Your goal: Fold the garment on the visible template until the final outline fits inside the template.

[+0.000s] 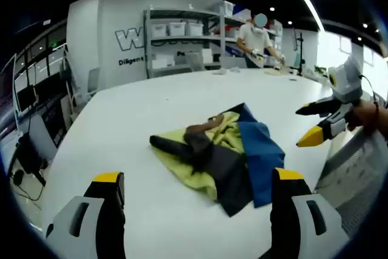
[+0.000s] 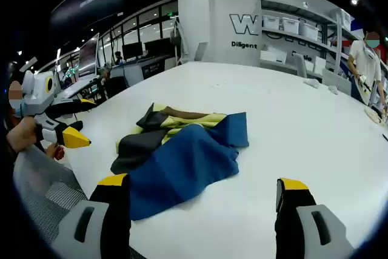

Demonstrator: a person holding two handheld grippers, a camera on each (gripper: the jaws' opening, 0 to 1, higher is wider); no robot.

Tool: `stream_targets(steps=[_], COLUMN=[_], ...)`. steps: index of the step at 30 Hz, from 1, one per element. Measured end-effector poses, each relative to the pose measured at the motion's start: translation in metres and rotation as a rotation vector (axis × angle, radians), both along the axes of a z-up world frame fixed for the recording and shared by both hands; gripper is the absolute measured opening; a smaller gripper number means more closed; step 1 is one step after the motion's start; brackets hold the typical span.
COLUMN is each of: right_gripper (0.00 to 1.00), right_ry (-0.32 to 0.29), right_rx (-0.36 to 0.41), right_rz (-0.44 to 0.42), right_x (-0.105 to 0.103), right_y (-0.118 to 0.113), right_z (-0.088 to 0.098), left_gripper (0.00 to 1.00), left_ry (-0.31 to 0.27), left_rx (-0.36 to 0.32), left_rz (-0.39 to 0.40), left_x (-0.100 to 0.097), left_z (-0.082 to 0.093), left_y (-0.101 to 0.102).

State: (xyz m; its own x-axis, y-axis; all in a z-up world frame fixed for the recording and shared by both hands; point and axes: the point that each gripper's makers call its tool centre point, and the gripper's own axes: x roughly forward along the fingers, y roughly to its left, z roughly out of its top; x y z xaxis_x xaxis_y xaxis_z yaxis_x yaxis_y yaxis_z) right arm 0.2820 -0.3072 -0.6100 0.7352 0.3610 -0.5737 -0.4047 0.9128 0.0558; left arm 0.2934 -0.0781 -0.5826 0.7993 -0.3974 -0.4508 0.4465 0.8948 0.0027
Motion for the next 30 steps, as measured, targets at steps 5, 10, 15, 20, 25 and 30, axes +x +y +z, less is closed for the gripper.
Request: stream_targets(steps=[5,10,15,20,25,30], right_gripper=[0.99,0.99,0.99,0.99,0.99,0.99], right_ry=[0.0,-0.001,0.008,0.006,0.018,0.017], right_rx=[-0.003,0.006,0.001,-0.005,0.013,0.007], right_rz=[-0.008,-0.011,-0.006,-0.004,0.002,0.01], right_x=[0.0007,0.0009,0.0001,0.0001,-0.0012,-0.0021], right_y=[-0.0021,-0.0019,-0.0012,-0.0011,0.0011,0.0023], right_z=[-0.0004,0.0006,-0.0017,-0.0013,-0.0021,-0.0021], left_gripper=[0.97,0.97,0.97,0.97,0.97,0.97], left_ry=[0.009,0.015,0.024,0.033,0.045,0.049], left_rx=[0.0,-0.024,-0.023,-0.017,-0.017,-0.015], left_rz=[0.0,0.006,0.001,-0.007,-0.022,-0.023], left_x=[-0.0006,0.0002,-0.0006,-0.002,-0.0038,-0.0044], left_z=[-0.002,-0.0016,-0.0034,-0.0052,-0.0076,-0.0082], left_y=[-0.0002,0.0002,-0.0009,-0.0023,-0.0057,-0.0059])
